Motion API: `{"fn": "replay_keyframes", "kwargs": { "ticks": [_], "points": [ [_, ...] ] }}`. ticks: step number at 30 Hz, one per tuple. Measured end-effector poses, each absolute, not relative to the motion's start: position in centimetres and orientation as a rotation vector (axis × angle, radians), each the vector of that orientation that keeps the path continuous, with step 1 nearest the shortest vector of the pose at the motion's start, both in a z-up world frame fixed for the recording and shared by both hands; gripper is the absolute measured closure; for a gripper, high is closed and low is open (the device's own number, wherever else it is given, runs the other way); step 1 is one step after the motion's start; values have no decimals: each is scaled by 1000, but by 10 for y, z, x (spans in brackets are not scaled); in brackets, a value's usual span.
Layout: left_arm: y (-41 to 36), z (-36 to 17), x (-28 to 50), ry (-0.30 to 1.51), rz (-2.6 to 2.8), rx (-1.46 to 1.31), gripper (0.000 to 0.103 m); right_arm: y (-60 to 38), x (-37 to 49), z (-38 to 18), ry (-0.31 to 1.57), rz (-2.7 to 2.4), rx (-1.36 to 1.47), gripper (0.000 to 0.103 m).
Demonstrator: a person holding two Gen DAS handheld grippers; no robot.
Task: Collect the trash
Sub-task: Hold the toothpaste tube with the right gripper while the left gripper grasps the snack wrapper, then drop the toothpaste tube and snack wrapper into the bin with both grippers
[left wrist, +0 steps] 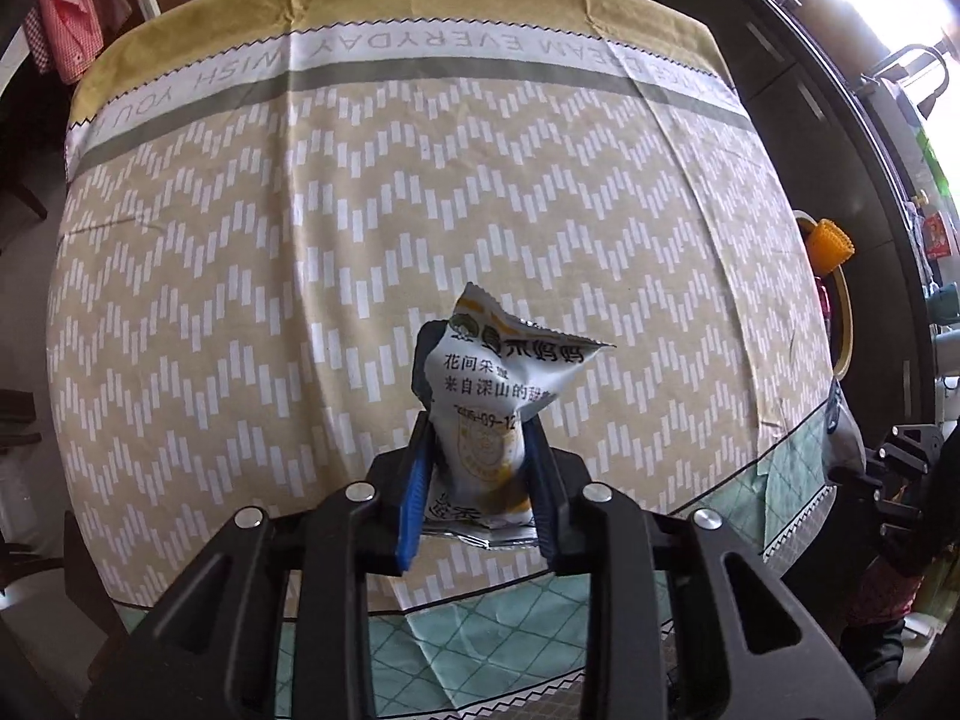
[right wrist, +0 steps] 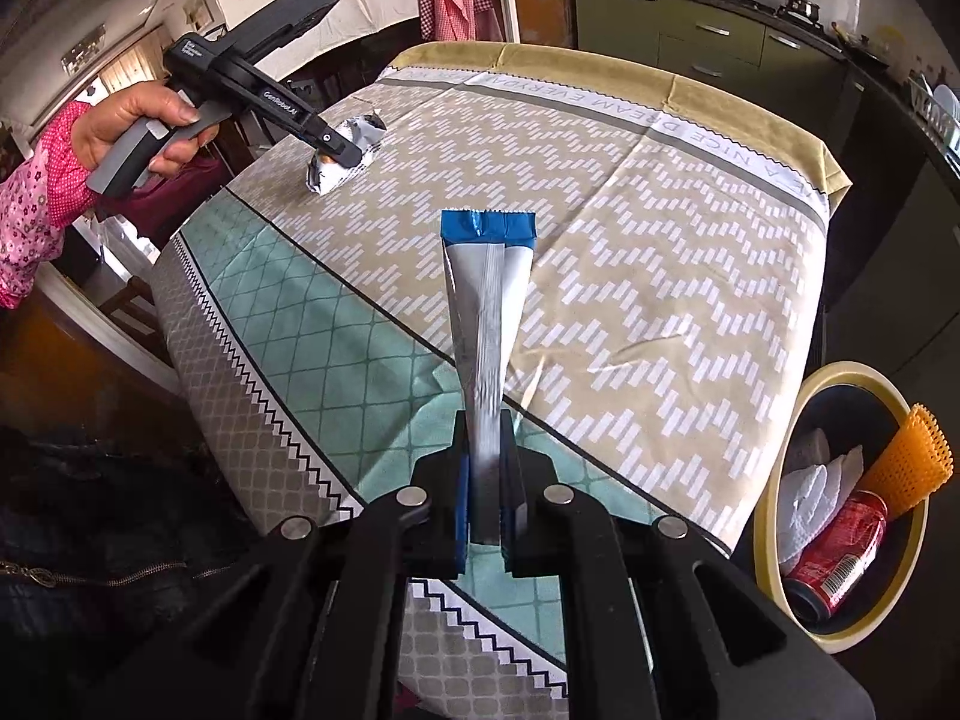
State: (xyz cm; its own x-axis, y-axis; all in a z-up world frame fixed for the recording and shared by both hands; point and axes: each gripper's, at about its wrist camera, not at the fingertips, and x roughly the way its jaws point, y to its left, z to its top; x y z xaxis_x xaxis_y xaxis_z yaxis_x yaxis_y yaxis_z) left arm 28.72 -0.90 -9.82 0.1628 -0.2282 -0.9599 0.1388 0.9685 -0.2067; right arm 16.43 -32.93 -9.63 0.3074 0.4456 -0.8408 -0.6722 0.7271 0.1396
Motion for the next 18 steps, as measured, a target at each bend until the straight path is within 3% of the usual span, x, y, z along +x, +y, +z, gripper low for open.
{"fn": "replay_keyframes", "kwargs": {
  "ticks": [10,18],
  "points": [
    [-51,-42,260,1244,-423,-10,75,-425,184,-69,980,479,-87,95],
    [-118,-13,228,1185,-605,63,75,-515,229,-105,1079,185,77,95]
  ]
}}
